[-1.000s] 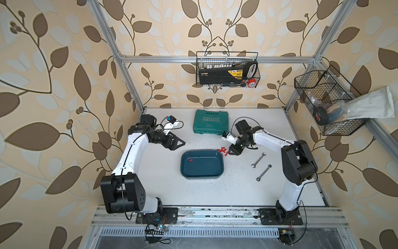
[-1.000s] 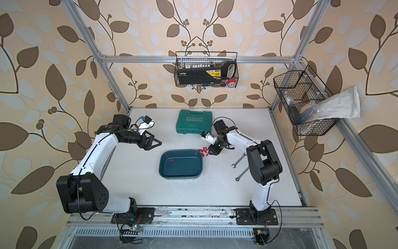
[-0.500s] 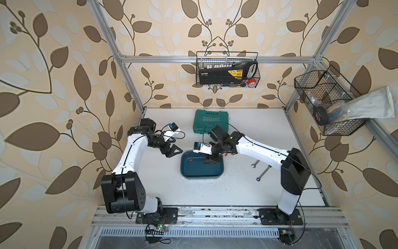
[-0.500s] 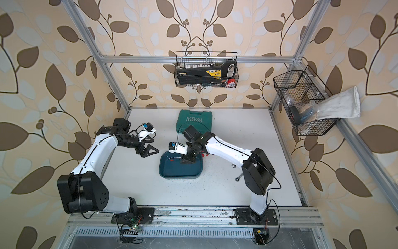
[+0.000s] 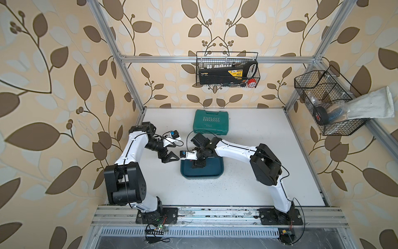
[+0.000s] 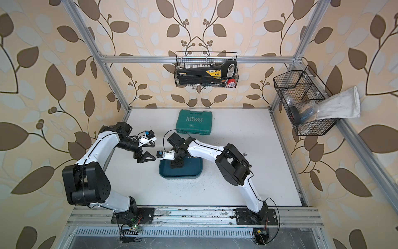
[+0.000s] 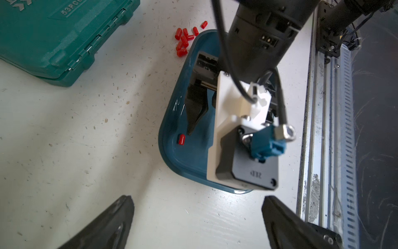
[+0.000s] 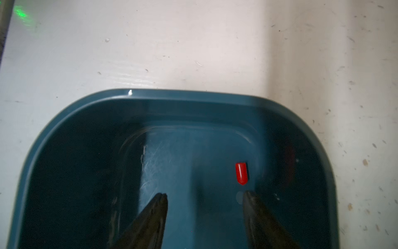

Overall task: Take the screw protection sleeves out of the storage box
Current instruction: Pick up the screw protection sleeve from the storage box.

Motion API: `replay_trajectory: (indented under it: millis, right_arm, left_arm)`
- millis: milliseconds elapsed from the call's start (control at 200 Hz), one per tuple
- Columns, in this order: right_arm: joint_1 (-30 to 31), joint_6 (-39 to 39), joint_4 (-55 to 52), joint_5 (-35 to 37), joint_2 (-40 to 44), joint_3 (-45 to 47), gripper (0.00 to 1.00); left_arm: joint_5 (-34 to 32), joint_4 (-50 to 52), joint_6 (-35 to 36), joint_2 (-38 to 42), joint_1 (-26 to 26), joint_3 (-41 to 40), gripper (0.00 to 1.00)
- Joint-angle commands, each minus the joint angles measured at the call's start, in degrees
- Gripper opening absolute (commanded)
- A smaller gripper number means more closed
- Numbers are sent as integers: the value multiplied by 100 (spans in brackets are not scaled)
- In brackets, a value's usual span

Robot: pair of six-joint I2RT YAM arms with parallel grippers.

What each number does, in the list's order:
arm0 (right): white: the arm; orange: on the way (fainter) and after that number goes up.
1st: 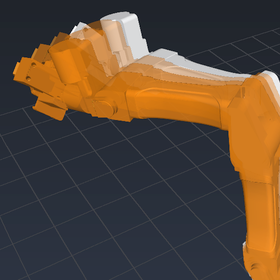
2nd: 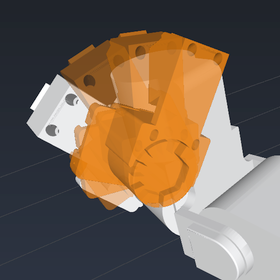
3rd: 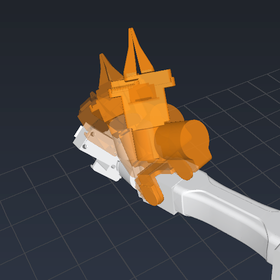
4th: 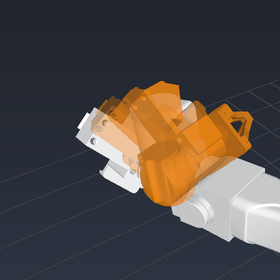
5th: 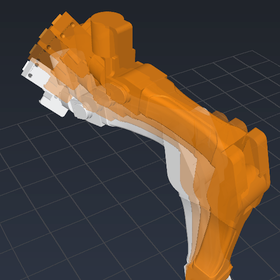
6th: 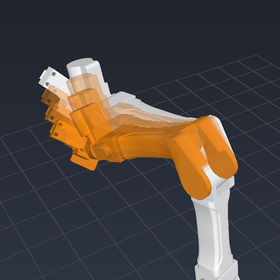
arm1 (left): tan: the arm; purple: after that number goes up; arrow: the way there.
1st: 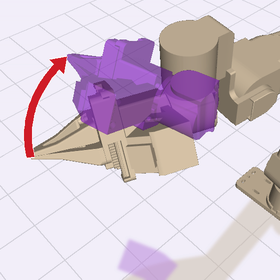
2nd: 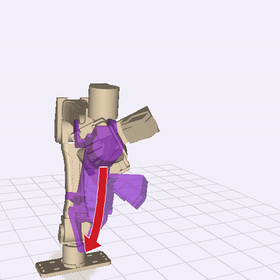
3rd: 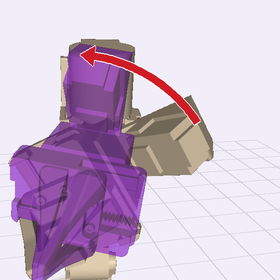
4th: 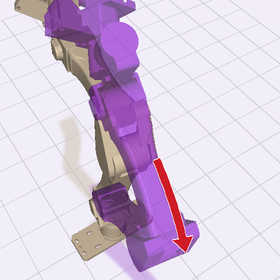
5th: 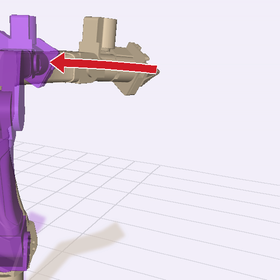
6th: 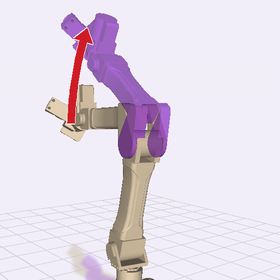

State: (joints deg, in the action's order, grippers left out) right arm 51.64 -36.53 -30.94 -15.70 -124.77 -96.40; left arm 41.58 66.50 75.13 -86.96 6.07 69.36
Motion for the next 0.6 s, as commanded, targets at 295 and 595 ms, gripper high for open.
replay_trajectory:
  millis: [295, 595]
  right_arm:
    - [75, -389, 0, 441, -508, -444, 59]
    - [67, -442, -44, 642, -801, -715, 55]
  left_arm:
    - [-186, 589, 487, -58, 132, 430, 98]
    - [-344, 702, 484, -93, 158, 517, 98]
